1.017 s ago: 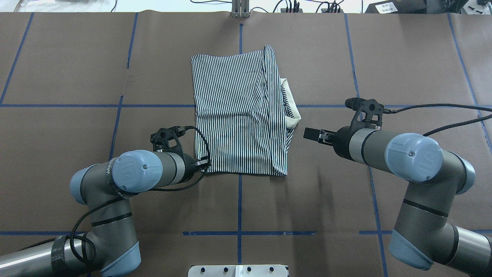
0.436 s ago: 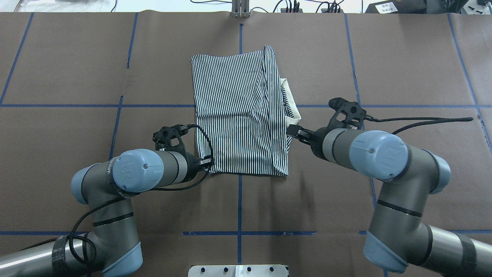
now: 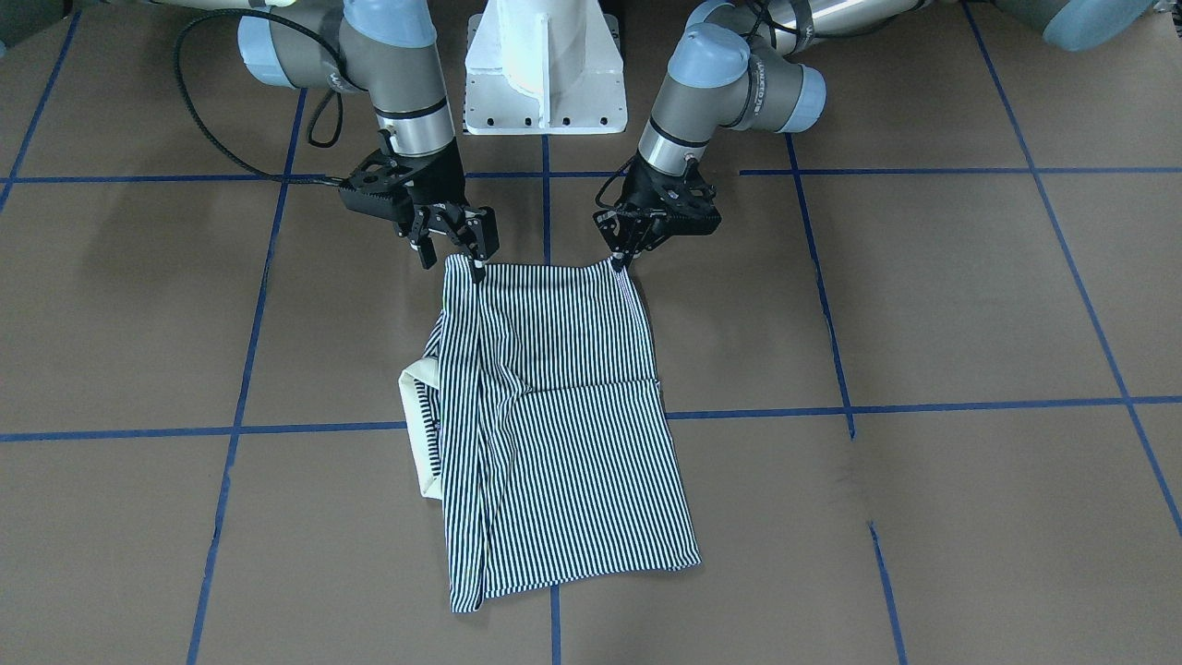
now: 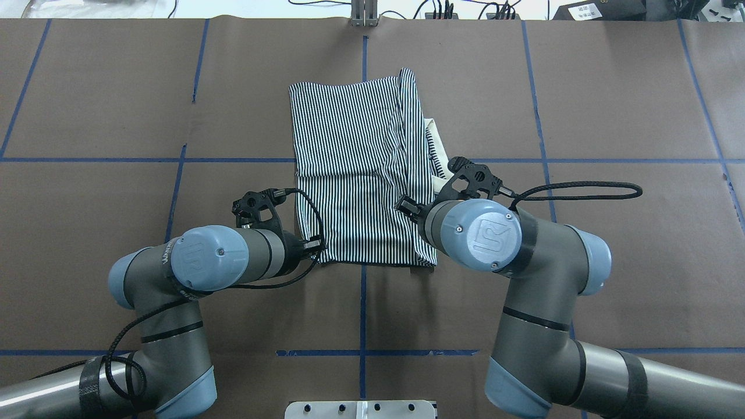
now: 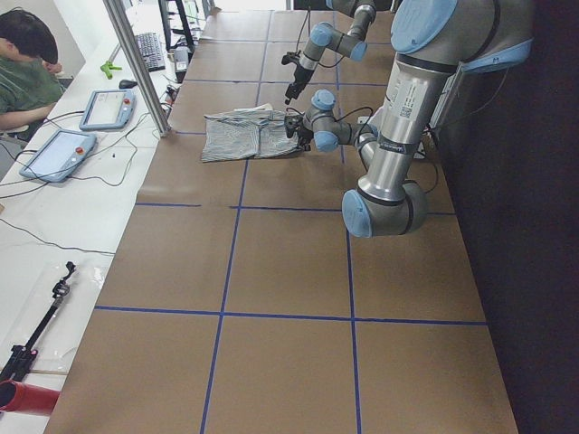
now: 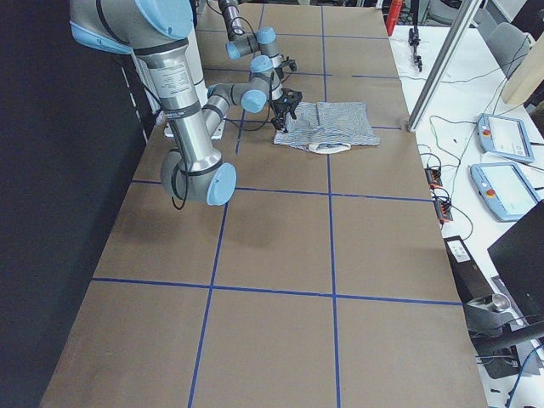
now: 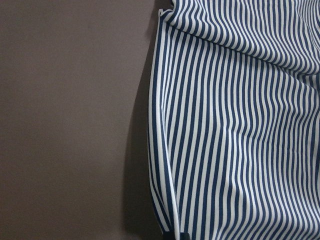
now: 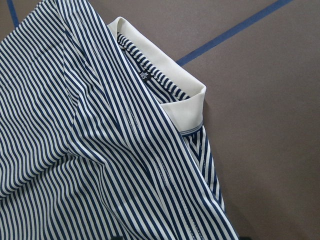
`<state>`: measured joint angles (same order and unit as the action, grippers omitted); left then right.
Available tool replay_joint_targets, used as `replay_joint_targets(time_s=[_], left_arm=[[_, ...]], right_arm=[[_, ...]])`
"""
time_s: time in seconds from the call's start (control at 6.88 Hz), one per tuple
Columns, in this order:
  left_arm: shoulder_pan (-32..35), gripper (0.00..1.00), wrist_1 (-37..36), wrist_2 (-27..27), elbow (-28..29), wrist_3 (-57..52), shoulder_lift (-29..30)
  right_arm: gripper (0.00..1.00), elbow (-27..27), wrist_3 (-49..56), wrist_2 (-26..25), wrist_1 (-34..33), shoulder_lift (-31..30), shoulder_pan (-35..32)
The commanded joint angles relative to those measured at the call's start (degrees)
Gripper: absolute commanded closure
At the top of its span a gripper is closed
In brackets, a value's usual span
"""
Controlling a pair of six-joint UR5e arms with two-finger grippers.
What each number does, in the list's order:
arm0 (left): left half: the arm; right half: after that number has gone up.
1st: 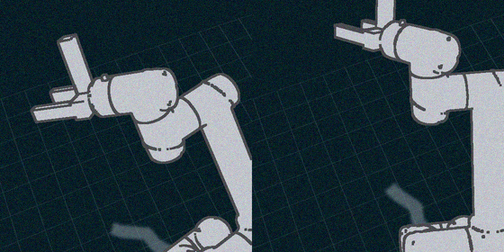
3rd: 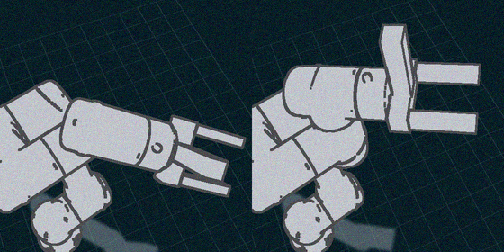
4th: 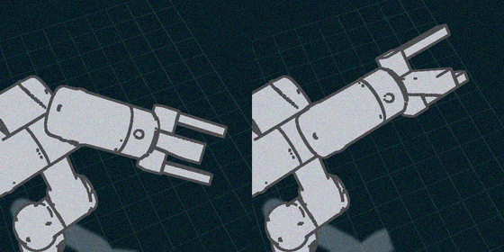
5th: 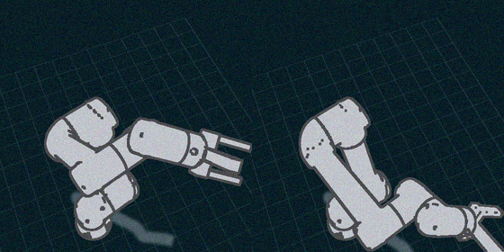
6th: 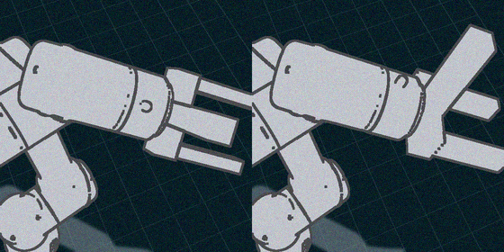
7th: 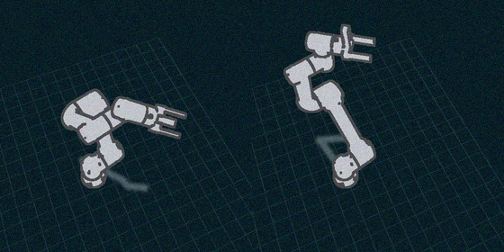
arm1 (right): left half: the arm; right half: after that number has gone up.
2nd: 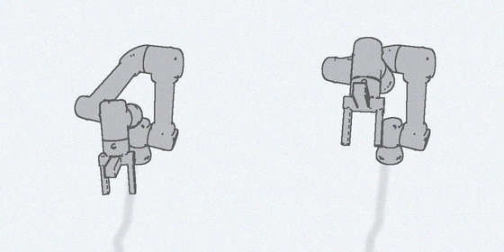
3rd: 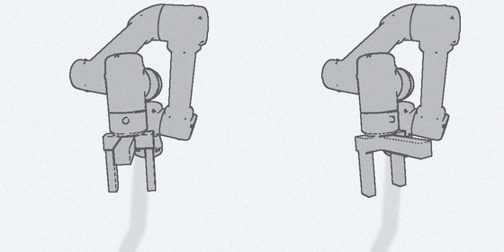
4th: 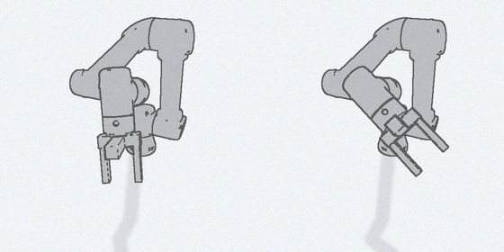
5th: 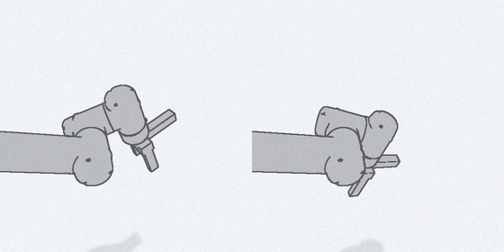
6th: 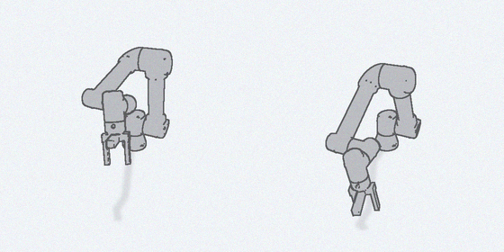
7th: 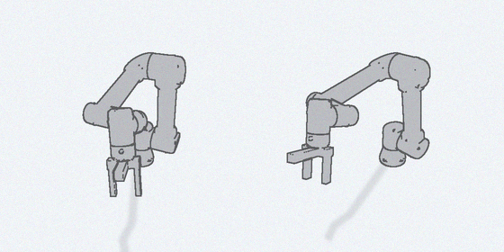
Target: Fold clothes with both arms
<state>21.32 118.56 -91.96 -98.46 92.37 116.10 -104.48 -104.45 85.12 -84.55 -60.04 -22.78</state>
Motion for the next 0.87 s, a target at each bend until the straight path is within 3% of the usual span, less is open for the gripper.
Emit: replay_joint_targets(time_s=[0.0, 0.73], left_arm=[[0.04, 1.00, 0.00, 0.03, 0.02, 0.00, 0.01], [0.04, 1.00, -0.09, -0.41, -1.46, -0.44, -0.08]], right_arm=[[0.15, 5.59, 0.04, 0.30, -4.65, 5.71, 0.19], [0.18, 12.27, 0.57, 0.48, -4.83, 9.06, 0.80]])
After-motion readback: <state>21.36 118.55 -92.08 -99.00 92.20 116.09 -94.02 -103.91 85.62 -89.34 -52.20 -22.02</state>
